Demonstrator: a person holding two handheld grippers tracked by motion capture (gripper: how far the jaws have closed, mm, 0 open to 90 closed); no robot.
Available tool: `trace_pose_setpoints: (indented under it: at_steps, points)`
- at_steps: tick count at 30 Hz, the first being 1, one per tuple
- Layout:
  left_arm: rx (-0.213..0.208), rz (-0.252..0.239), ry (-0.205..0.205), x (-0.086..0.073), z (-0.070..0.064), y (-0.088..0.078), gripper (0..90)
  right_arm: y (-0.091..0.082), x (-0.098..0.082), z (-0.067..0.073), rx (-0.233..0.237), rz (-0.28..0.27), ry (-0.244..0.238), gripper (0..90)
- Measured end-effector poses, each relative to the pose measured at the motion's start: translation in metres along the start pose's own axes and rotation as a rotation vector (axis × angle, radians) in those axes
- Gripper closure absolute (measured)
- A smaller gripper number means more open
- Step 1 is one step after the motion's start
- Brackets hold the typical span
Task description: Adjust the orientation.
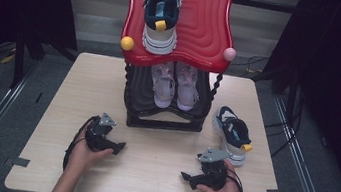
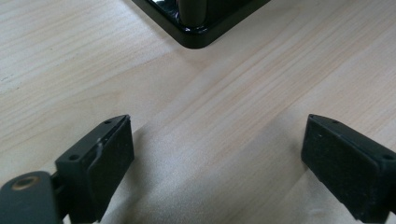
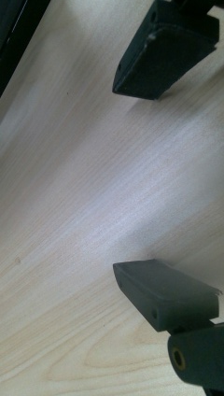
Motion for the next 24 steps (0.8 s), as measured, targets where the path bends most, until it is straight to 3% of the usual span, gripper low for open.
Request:
trace_pose_setpoints:
  at_steps: [7, 14, 20, 24]
  points:
    - [0.011, -0.076, -0.007, -0.007, -0.001, 0.001, 7.4, -0.004, 0.0, -0.003, 0.015, 0.006, 0.009, 15.9]
    - [0.011, -0.078, 0.001, -0.007, -0.001, 0.0, 7.0, -0.017, 0.012, -0.004, 0.008, 0.022, -0.015, 17.6]
    - [0.011, -0.078, 0.001, -0.007, -0.001, 0.001, 6.9, -0.025, 0.025, -0.006, 0.041, 0.032, -0.013, 17.6]
    - [0.011, -0.077, 0.001, -0.007, -0.001, 0.001, 6.9, -0.035, 0.036, -0.011, 0.025, 0.027, -0.025, 17.8]
Point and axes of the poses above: each handheld gripper's, and its own axes: y roughly forward along the jaws, x roughly out of its top, z roughly to its left, the point moved 3 cm from there along y, roughly forward along the jaws, and after that the axes turned 10 degrees about y, right-handed, at the moved point
